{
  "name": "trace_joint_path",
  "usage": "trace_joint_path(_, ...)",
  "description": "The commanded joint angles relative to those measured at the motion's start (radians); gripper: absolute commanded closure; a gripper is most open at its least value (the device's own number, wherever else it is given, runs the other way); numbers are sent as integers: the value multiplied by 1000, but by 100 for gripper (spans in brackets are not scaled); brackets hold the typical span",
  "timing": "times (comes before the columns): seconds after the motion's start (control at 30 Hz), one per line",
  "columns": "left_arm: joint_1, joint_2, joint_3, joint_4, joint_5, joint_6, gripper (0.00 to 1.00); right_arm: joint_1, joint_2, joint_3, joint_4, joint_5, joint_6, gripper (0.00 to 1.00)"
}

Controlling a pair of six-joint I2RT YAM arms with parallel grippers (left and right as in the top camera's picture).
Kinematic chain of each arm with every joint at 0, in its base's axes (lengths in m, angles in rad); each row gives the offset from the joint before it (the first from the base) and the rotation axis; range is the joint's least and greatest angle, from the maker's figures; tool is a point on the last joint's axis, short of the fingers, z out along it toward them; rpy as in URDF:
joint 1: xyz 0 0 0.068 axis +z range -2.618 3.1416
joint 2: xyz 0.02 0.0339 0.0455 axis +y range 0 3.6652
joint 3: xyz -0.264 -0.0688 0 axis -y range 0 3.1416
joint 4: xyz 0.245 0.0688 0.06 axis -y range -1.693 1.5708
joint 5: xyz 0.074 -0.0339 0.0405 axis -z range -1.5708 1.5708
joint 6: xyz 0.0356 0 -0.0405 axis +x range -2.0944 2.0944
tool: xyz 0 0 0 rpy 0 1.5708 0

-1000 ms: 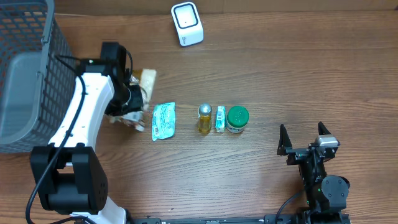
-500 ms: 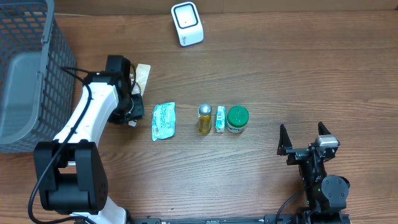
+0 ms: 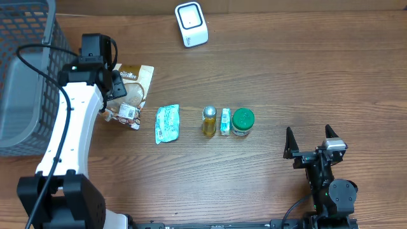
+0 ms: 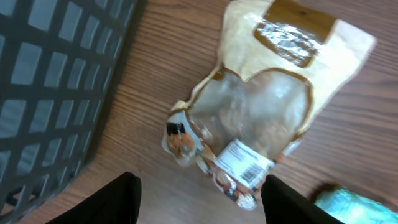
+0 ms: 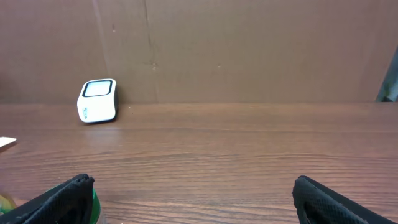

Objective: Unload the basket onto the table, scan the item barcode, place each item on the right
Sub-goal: 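Lower the PanTree bag onto the table beside the wipes pack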

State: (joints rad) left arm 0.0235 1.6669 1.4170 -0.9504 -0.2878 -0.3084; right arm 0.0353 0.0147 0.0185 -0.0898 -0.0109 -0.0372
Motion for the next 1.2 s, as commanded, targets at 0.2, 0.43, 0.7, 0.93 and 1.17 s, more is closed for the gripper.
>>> trace_joint_path(0.2,10,135,-122,295,41,19,25,6,-11,-11,6,-2,3,0)
trace_joint_path(0.43,10,253,-122,359,103,20,28,6,-11,-11,6,-2,3,0)
trace_joint_path(0.7,9,343,-122,182,239,44,41,6,-11,-11,6,-2,3,0)
trace_joint_path(0.93,9,274,-122,35,278,47,45,6,-11,-11,6,-2,3,0)
trace_joint_path(1.17,9,66,-113,-2,279,47,44,6,-11,-11,6,-2,3,0)
